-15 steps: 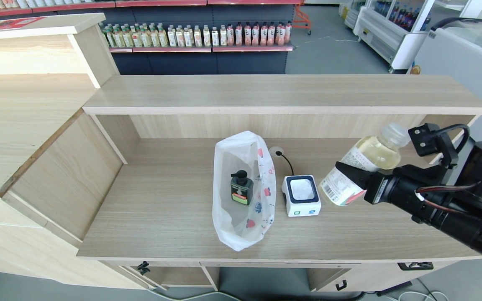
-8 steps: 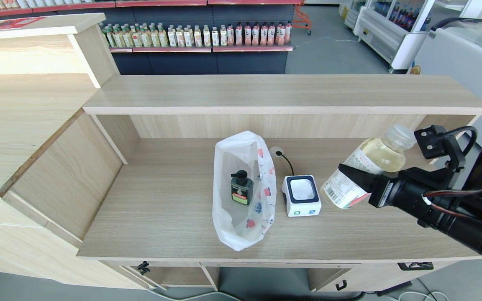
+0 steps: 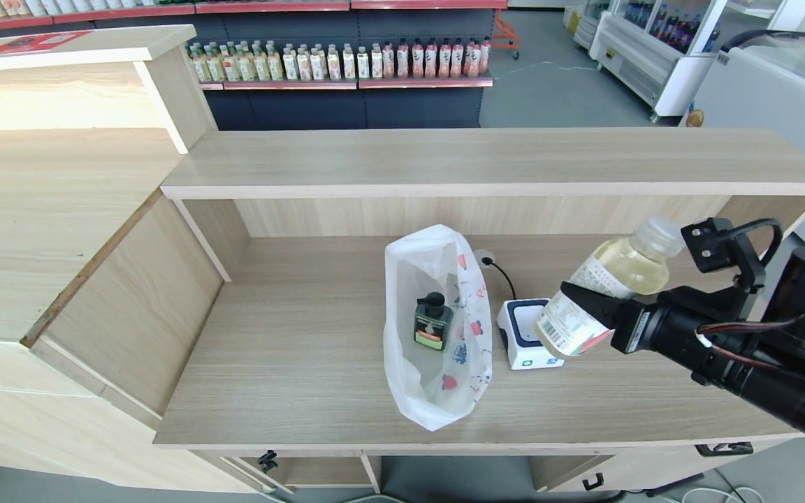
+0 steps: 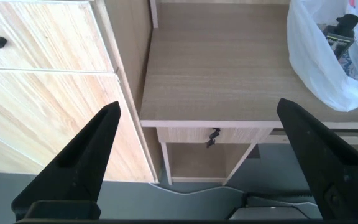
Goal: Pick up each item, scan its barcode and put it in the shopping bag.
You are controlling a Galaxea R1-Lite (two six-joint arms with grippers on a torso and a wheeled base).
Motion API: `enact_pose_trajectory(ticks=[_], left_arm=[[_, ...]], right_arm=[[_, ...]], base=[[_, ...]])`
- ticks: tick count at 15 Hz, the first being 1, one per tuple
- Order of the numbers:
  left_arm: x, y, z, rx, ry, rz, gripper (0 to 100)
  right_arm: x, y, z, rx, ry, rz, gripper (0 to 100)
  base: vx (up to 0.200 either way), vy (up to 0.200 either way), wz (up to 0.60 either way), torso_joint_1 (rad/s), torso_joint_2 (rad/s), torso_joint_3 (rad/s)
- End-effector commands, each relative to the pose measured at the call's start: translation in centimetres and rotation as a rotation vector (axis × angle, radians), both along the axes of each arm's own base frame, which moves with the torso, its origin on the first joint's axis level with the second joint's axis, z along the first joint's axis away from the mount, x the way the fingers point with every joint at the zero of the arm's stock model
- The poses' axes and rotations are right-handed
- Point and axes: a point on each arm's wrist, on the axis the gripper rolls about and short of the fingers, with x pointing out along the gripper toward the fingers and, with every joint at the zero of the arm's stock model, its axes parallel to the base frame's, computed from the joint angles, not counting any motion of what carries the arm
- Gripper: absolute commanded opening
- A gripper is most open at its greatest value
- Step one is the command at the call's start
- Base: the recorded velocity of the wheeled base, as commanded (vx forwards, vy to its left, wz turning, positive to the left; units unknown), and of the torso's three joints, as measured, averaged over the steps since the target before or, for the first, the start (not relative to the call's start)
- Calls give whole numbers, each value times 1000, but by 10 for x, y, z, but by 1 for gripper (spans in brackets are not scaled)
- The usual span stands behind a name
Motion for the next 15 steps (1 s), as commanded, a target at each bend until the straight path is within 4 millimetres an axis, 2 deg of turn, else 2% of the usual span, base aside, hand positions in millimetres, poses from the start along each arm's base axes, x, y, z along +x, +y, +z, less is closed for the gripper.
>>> enact_pose_trajectory(ticks=[1, 6, 10, 15], left_arm=[[0, 0, 0, -1, -1, 0, 100], [0, 0, 0, -1, -1, 0, 100], [0, 0, 0, -1, -1, 0, 100], [0, 0, 0, -1, -1, 0, 100]], right_arm=[[7, 4, -14, -26, 49, 12, 0], [34, 17, -48, -108, 131, 50, 0], [54, 42, -72, -117, 136, 101, 0], [65, 57, -104, -116, 86, 134, 0]], base=[[0, 0, 0, 0, 0, 0], [0, 0, 0, 0, 0, 0], [0, 0, 0, 0, 0, 0], [0, 0, 0, 0, 0, 0]])
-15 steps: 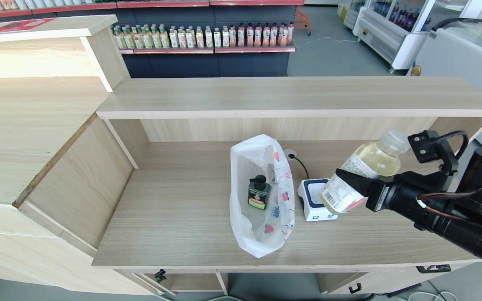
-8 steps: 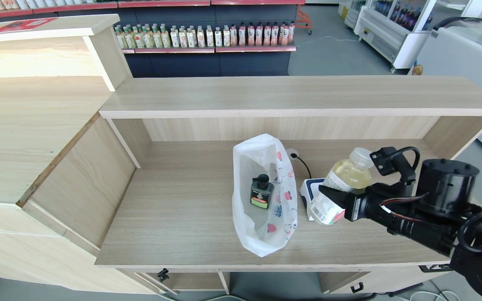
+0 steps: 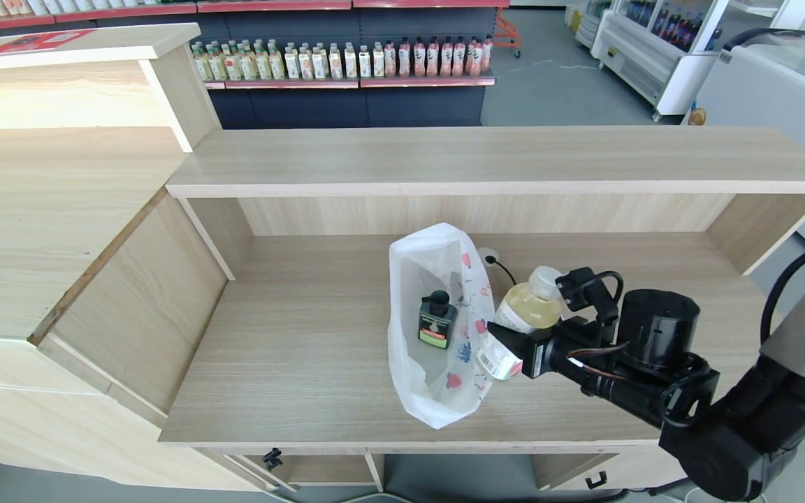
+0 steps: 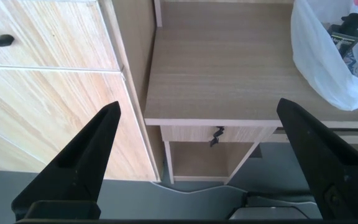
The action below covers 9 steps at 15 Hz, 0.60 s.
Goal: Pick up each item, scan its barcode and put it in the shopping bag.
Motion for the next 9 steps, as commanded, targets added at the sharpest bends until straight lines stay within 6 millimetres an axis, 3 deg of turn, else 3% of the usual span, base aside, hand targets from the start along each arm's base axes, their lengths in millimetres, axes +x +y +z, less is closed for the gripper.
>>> enact_pose_trajectory(ticks=[1, 5, 9], left_arm=[[0, 0, 0, 0, 0, 0, 100], [0, 0, 0, 0, 0, 0, 100], [0, 0, 0, 0, 0, 0, 100]], right_arm=[[6, 9, -29, -29, 52, 18, 0], [17, 29, -44, -24, 29, 54, 0], [42, 56, -52, -1, -22, 82, 0]], base=[[0, 0, 0, 0, 0, 0], [0, 0, 0, 0, 0, 0], [0, 0, 0, 0, 0, 0]])
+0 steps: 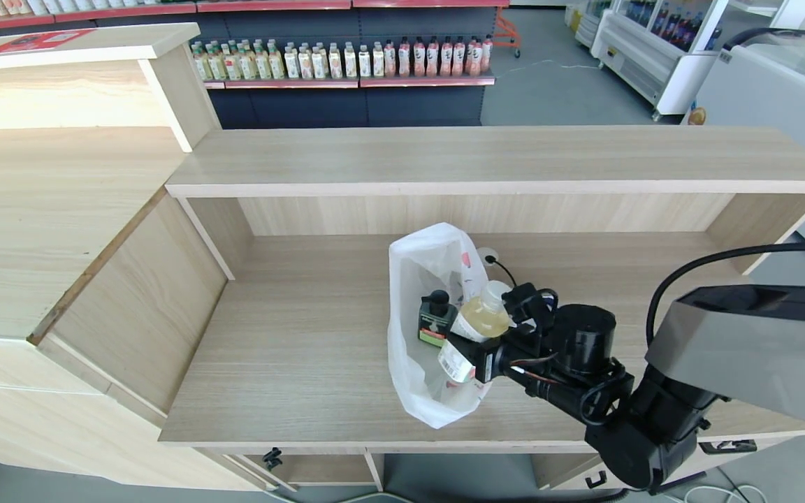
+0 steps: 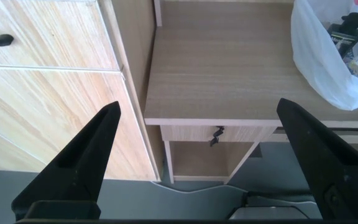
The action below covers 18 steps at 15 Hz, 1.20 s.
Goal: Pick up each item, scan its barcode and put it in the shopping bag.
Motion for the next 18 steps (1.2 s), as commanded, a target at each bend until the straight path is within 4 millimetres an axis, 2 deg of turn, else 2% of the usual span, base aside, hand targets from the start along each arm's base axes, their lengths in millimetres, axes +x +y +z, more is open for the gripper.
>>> enact_pose_trajectory(ticks=[1, 3, 7, 10, 13, 14, 15, 18], left_arm=[[0, 0, 0, 0, 0, 0, 100], [0, 0, 0, 0, 0, 0, 100], [0, 0, 0, 0, 0, 0, 100], [0, 0, 0, 0, 0, 0, 100], [0, 0, 0, 0, 0, 0, 100], [0, 0, 0, 0, 0, 0, 100], [0, 0, 0, 0, 0, 0, 100], [0, 0, 0, 0, 0, 0, 100]], right_arm=[[12, 14, -12, -6, -14, 19, 0], [18, 21, -19, -29, -38, 28, 0], [30, 28, -46, -101, -59, 36, 0], [37, 35, -55, -116, -78, 43, 0], [39, 40, -55, -120, -103, 54, 0], [38, 41, -52, -118, -106, 57, 100], [38, 41, -51, -113, -106, 58, 100], [32, 37, -29, -73, -82, 51, 100]], base=[[0, 0, 0, 0, 0, 0], [0, 0, 0, 0, 0, 0], [0, 0, 0, 0, 0, 0], [0, 0, 0, 0, 0, 0], [0, 0, 0, 0, 0, 0], [0, 0, 0, 0, 0, 0], [0, 0, 0, 0, 0, 0], [0, 0, 0, 0, 0, 0]])
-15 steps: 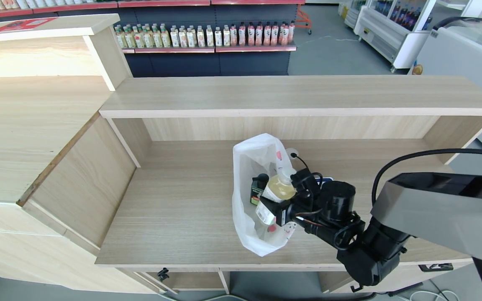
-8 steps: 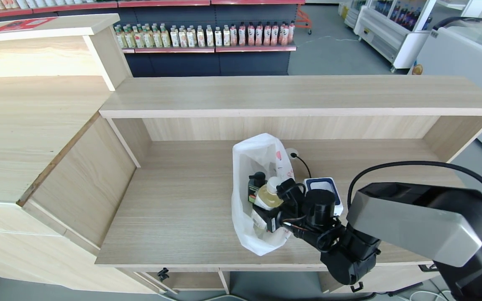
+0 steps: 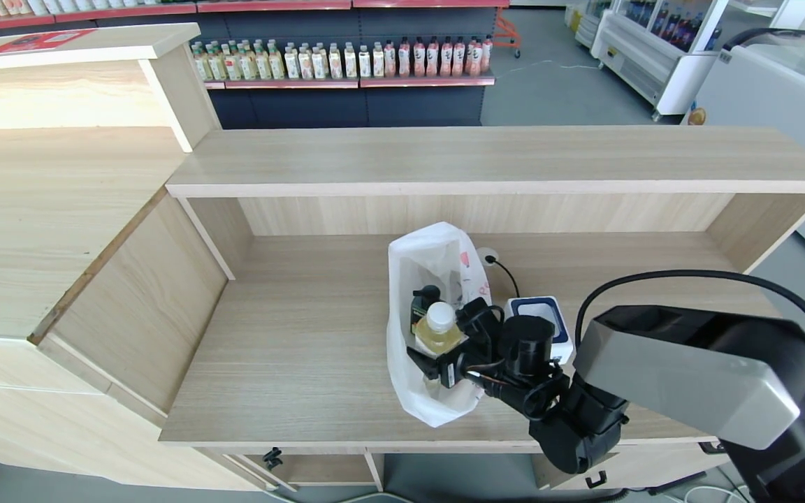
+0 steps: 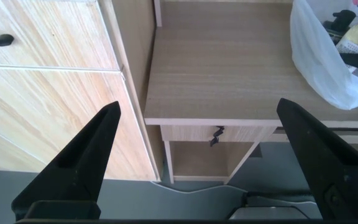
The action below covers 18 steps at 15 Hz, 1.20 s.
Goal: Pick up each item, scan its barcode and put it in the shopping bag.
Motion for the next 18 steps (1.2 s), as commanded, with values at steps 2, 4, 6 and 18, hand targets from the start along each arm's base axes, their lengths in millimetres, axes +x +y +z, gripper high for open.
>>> enact_pose_trajectory(ticks=[2, 4, 6, 18], left_arm=[[0, 0, 0, 0, 0, 0, 100], [0, 0, 0, 0, 0, 0, 100], [0, 0, 0, 0, 0, 0, 100], [0, 0, 0, 0, 0, 0, 100]], right_arm=[[-10, -6, 30, 56, 0, -5, 100], [-21, -16, 44, 88, 28, -18, 100], [-21, -25, 59, 139, 55, -55, 100], [-47, -66, 117, 298, 118, -200, 100]], base=[[0, 0, 0, 0, 0, 0], [0, 0, 0, 0, 0, 0], [0, 0, 0, 0, 0, 0], [0, 0, 0, 0, 0, 0]])
